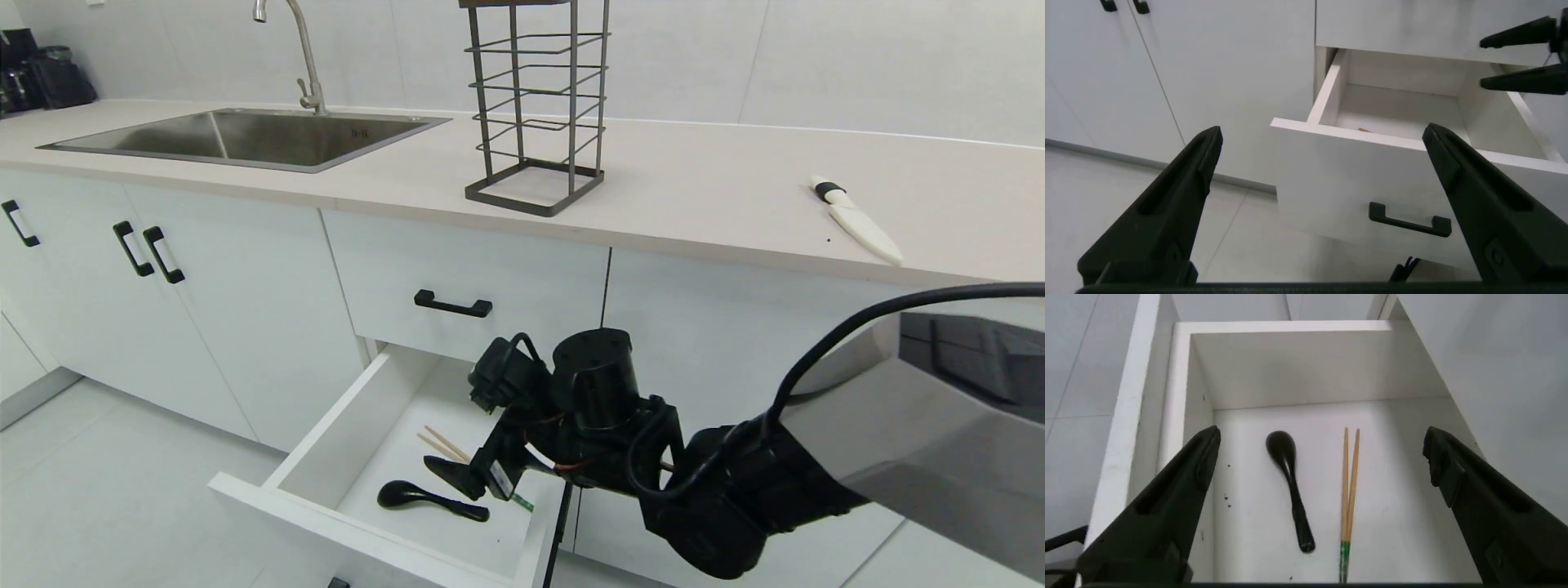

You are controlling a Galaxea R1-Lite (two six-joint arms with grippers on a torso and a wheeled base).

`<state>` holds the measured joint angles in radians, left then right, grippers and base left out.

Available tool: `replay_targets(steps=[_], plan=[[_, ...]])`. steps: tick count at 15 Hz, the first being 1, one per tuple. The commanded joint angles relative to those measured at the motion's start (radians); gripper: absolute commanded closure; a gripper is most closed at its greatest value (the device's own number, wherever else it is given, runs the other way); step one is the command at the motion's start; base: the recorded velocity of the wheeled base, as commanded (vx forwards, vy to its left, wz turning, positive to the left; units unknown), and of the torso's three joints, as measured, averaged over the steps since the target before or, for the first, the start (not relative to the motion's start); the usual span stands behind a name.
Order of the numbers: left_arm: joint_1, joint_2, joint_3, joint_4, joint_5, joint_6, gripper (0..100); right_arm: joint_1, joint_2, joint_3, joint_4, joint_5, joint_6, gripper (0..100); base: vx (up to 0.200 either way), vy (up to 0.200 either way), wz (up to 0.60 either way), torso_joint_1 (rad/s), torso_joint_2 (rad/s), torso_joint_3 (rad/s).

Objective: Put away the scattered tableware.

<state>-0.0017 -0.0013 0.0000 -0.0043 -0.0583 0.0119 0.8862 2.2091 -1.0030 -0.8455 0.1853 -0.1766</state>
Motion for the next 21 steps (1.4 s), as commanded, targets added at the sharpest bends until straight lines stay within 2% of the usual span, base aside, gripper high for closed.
replay_targets(steps=[1, 6, 11, 16, 19, 21], plan=[[0.000, 0.001, 0.000, 0.000, 0.000, 0.000, 0, -0.001, -0.123, 0.099, -0.027, -0.007, 0.012, 0, 0.000, 0.000, 0.00, 0.000, 0.00, 0.000], [0.000, 0.001, 0.000, 0.000, 0.000, 0.000, 0, -0.016, -0.348, 0.412, -0.090, -0.133, 0.155, 0, 0.000, 0.000, 0.00, 0.000, 0.00, 0.000], [0.000, 0.001, 0.000, 0.000, 0.000, 0.000, 0, -0.015, -0.519, 0.612, -0.090, -0.168, 0.246, 0, 0.000, 0.000, 0.00, 0.000, 0.00, 0.000], [0.000, 0.001, 0.000, 0.000, 0.000, 0.000, 0, -0.019, -0.623, 0.712, -0.081, -0.175, 0.255, 0, 0.000, 0.000, 0.00, 0.000, 0.00, 0.000], [0.000, 0.001, 0.000, 0.000, 0.000, 0.000, 0, -0.042, -0.655, 0.715, -0.081, -0.168, 0.253, 0, 0.000, 0.000, 0.00, 0.000, 0.00, 0.000], [0.000, 0.001, 0.000, 0.000, 0.000, -0.001, 0, -0.089, -0.733, 0.748, -0.079, -0.167, 0.247, 0, 0.000, 0.000, 0.00, 0.000, 0.00, 0.000]])
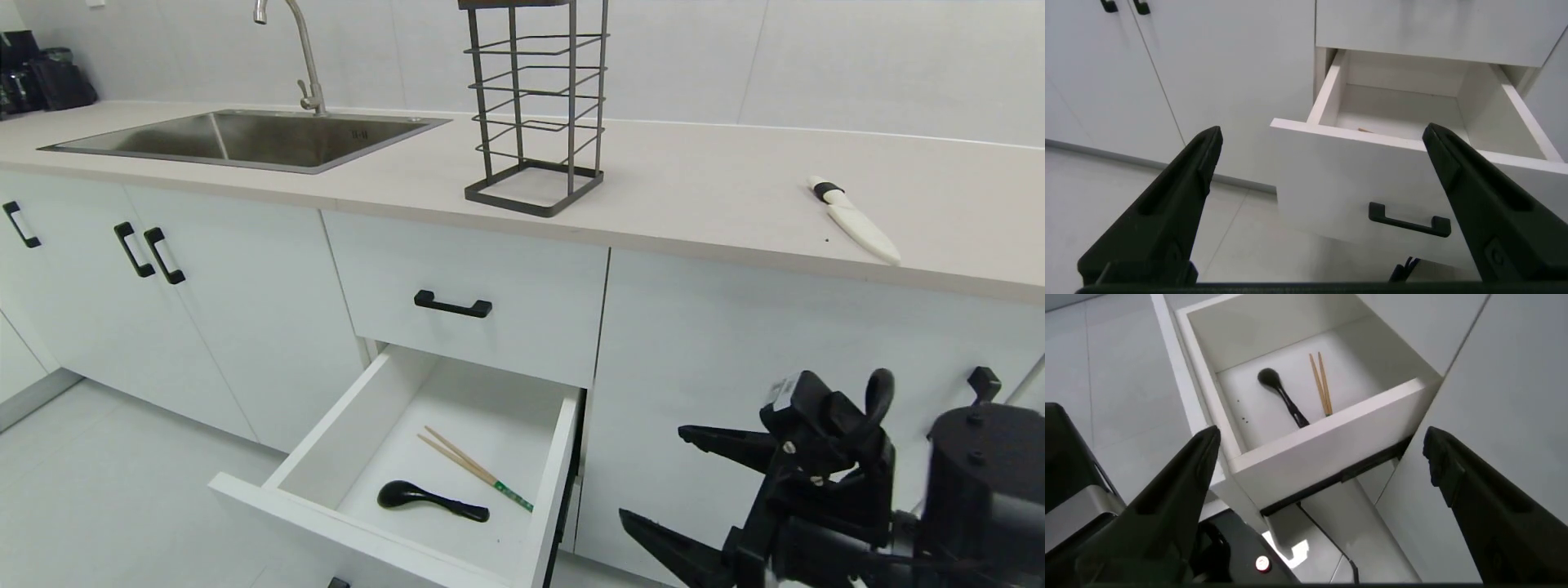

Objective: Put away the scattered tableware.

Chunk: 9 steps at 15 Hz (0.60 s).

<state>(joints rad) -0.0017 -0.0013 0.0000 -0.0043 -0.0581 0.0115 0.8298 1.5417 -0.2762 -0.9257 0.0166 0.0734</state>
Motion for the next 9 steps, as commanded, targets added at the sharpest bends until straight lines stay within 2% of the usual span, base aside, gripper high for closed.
replay_targets(steps=[1, 4, 6, 8, 9], plan=[[0.000, 0.001, 0.000, 0.000, 0.000, 0.001, 0, -0.049, -0.118, 0.040, 0.002, 0.002, -0.003, 0, 0.000, 0.000, 0.00, 0.000, 0.00, 0.000], [0.000, 0.001, 0.000, 0.000, 0.000, -0.001, 0, -0.158, -0.466, 0.167, 0.074, 0.009, -0.023, 0, 0.000, 0.000, 0.00, 0.000, 0.00, 0.000], [0.000, 0.001, 0.000, 0.000, 0.000, -0.001, 0, -0.175, -0.644, 0.258, 0.090, 0.037, -0.026, 0, 0.000, 0.000, 0.00, 0.000, 0.00, 0.000], [0.000, 0.001, 0.000, 0.000, 0.000, -0.001, 0, -0.215, -0.787, 0.276, 0.188, 0.043, -0.026, 0, 0.000, 0.000, 0.00, 0.000, 0.00, 0.000], [0.000, 0.001, 0.000, 0.000, 0.000, -0.001, 0, -0.256, -0.913, 0.276, 0.326, 0.043, -0.026, 0, 0.000, 0.000, 0.00, 0.000, 0.00, 0.000]])
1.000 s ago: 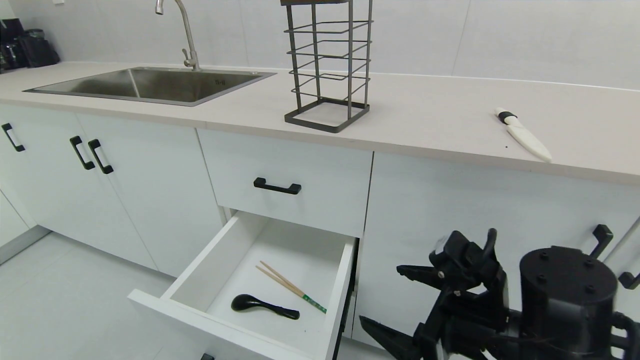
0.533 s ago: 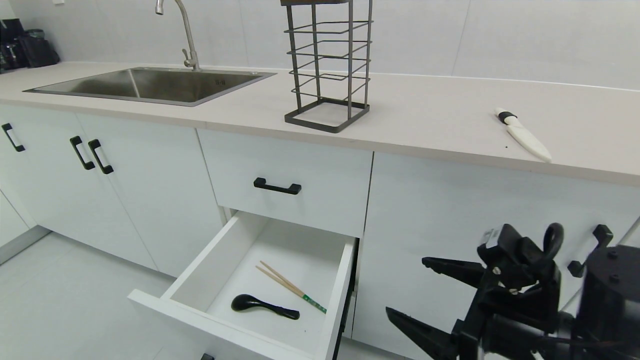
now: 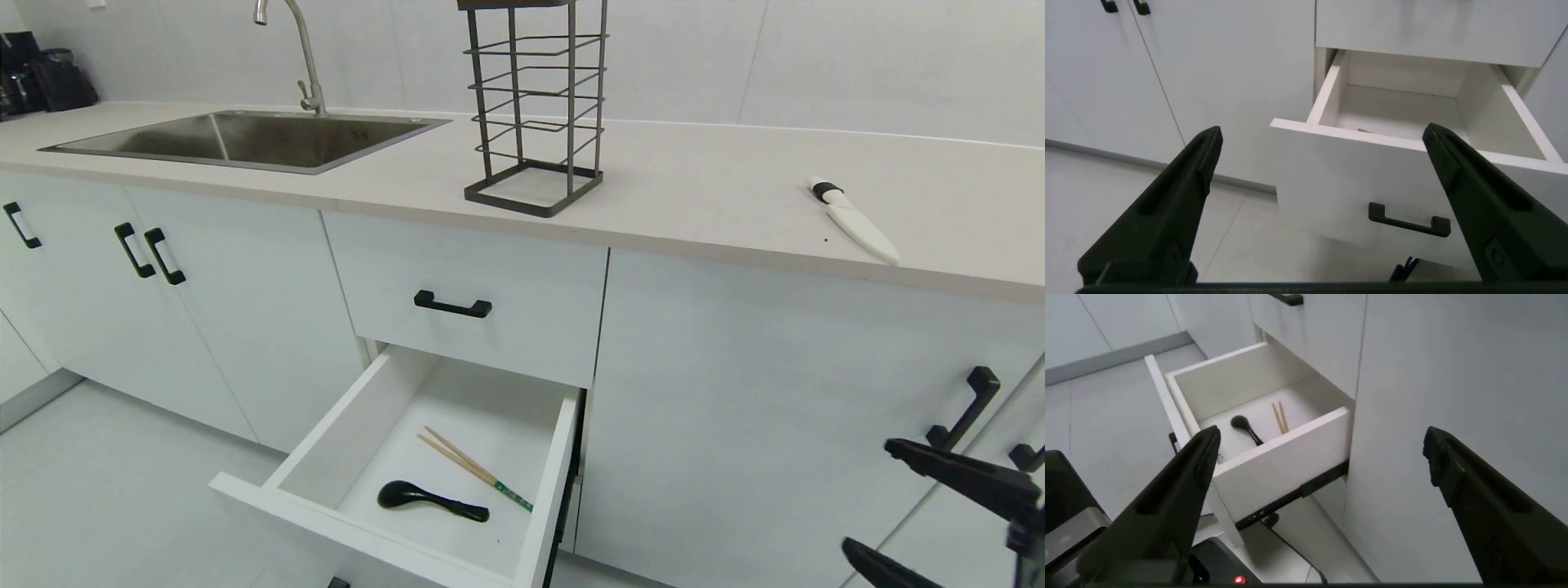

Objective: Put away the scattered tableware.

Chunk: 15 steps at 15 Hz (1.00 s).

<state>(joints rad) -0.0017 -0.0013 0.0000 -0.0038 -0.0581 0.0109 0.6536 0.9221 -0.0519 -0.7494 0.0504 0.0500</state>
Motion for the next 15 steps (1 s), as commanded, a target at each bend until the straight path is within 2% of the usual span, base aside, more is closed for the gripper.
replay_targets(steps=[1, 2, 3, 4, 6, 9, 11, 12, 15], plan=[[0.000, 0.001, 0.000, -0.001, 0.000, 0.000, 0, -0.115, -0.373, 0.049, 0.257, 0.009, -0.002, 0, 0.000, 0.000, 0.00, 0.000, 0.00, 0.000], [0.000, 0.001, 0.000, -0.001, 0.000, 0.000, 0, -0.169, -0.460, 0.038, 0.369, 0.008, -0.007, 0, 0.000, 0.000, 0.00, 0.000, 0.00, 0.000], [0.000, 0.001, 0.000, -0.001, 0.000, 0.000, 0, -0.220, -0.506, 0.034, 0.406, 0.006, -0.022, 0, 0.000, 0.000, 0.00, 0.000, 0.00, 0.000], [0.000, 0.001, 0.000, -0.001, 0.000, 0.000, 0, -0.324, -0.522, 0.030, 0.407, 0.009, -0.024, 0, 0.000, 0.000, 0.00, 0.000, 0.00, 0.000], [0.000, 0.001, 0.000, -0.001, 0.000, 0.000, 0, -0.473, -0.548, 0.026, 0.410, 0.032, -0.018, 0, 0.000, 0.000, 0.00, 0.000, 0.00, 0.000], [0.000, 0.001, 0.000, -0.001, 0.000, 0.000, 0, -0.638, -0.695, 0.023, 0.463, 0.114, 0.019, 0, 0.000, 0.000, 0.00, 0.000, 0.00, 0.000], [0.000, 0.001, 0.000, -0.001, 0.000, 0.000, 0, -0.681, -0.778, 0.032, 0.505, 0.157, 0.027, 0, 0.000, 0.000, 0.00, 0.000, 0.00, 0.000], [0.000, 0.001, 0.000, -0.001, 0.000, 0.000, 0, -0.678, -0.862, 0.050, 0.565, 0.177, 0.025, 0, 0.000, 0.000, 0.00, 0.000, 0.00, 0.000], [0.000, 0.001, 0.000, -0.001, 0.000, 0.000, 0, -0.651, -0.911, 0.052, 0.628, 0.209, 0.021, 0, 0.000, 0.000, 0.00, 0.000, 0.00, 0.000]])
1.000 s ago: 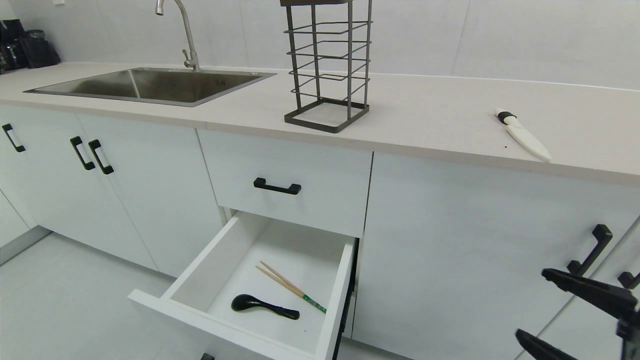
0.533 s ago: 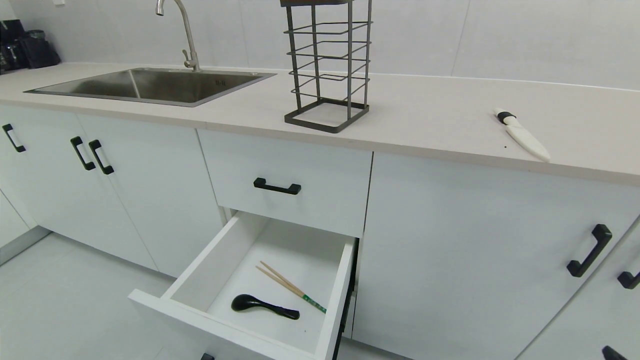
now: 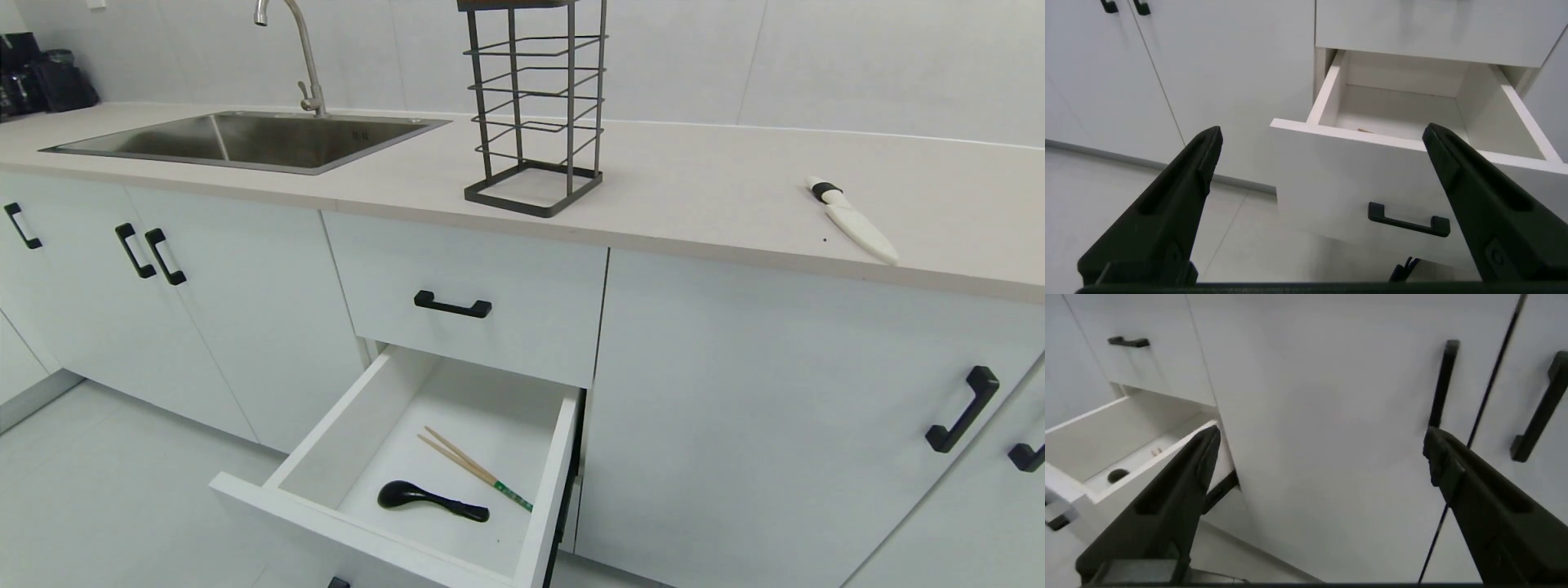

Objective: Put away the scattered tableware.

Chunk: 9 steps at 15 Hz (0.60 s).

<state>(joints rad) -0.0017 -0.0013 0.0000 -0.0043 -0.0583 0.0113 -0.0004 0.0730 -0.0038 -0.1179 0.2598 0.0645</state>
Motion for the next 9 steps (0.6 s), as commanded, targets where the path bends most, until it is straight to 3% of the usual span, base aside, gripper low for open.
replay_targets(steps=[1, 3, 6, 9], plan=[[0.002, 0.001, 0.000, 0.000, 0.000, 0.001, 0, 0.003, -0.064, 0.004, 0.043, 0.009, -0.032, 0, 0.000, 0.000, 0.00, 0.000, 0.00, 0.000], [0.002, 0.001, 0.000, -0.002, 0.000, 0.001, 0, 0.003, -0.064, 0.002, 0.069, -0.053, -0.046, 0, 0.000, 0.000, 0.00, 0.000, 0.00, 0.000], [0.000, 0.001, 0.000, -0.002, -0.002, -0.001, 0, 0.002, -0.062, -0.001, 0.144, -0.318, -0.051, 0, 0.000, 0.000, 0.00, 0.000, 0.00, 0.000], [0.000, 0.001, 0.000, 0.000, -0.005, 0.001, 0, 0.002, -0.064, 0.001, 0.126, -0.310, -0.052, 0, 0.000, 0.000, 0.00, 0.000, 0.00, 0.000]])
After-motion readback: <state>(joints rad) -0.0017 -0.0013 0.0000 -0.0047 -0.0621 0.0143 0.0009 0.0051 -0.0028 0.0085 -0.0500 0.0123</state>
